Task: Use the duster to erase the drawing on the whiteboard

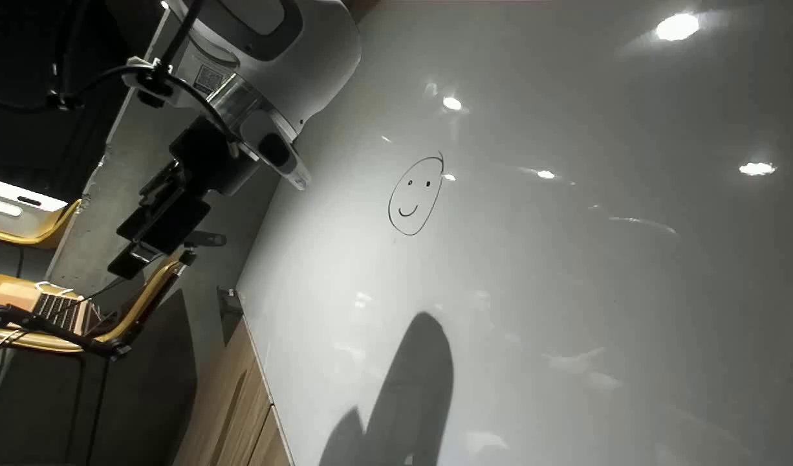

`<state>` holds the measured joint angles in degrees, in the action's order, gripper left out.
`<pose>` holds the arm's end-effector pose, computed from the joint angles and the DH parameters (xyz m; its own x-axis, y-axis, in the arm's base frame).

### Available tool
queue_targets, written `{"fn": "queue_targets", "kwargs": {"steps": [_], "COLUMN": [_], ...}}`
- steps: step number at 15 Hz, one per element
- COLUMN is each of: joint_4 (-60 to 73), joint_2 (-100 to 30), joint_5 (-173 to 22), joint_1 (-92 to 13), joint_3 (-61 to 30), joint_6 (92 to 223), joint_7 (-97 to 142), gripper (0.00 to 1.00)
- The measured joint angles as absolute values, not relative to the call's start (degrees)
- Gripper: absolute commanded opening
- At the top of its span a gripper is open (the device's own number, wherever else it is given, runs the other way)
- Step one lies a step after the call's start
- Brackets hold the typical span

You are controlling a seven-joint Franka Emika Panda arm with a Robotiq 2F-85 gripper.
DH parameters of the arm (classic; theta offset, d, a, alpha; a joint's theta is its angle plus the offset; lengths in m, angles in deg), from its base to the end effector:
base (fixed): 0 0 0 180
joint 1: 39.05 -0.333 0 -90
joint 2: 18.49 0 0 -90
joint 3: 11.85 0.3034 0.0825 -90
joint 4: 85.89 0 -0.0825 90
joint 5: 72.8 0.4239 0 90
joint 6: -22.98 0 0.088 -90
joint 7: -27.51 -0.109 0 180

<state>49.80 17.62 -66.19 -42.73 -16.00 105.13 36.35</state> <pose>0.3712 0.0085 0.5079 0.9445 0.1853 -0.2714 0.1330 -0.9708 -0.1998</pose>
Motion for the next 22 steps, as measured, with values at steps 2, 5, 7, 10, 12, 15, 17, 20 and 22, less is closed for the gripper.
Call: {"fn": "queue_targets", "kwargs": {"steps": [2, 5, 7, 10, 12, 15, 17, 20, 22], "joint_4": [49.7, 49.6, 49.6, 49.6, 49.7, 50.3, 51.9, 55.7, 59.0], "joint_2": [17.6, 17.7, 17.7, 17.7, 17.6, 17.8, 18.6, 21.5, 23.9], "joint_5": [-66.2, -66.2, -66.2, -66.2, -66.2, -66.2, -66.0, -65.6, -65.5], "joint_1": [-42.7, -42.7, -42.7, -42.7, -42.7, -42.4, -42.3, -42.0, -41.9], "joint_3": [-16.0, -16.0, -16.0, -16.0, -15.9, -15.7, -15.7, -15.7, -15.7], "joint_6": [105.2, 105.2, 105.2, 105.2, 105.2, 106.7, 110.1, 115.5, 118.7], "joint_7": [36.4, 36.4, 36.4, 36.4, 36.4, 36.4, 36.4, 36.3, 36.3], "gripper": [1.0, 1.0, 1.0, 1.0, 1.0, 1.0, 1.0, 1.0, 1.0]}}
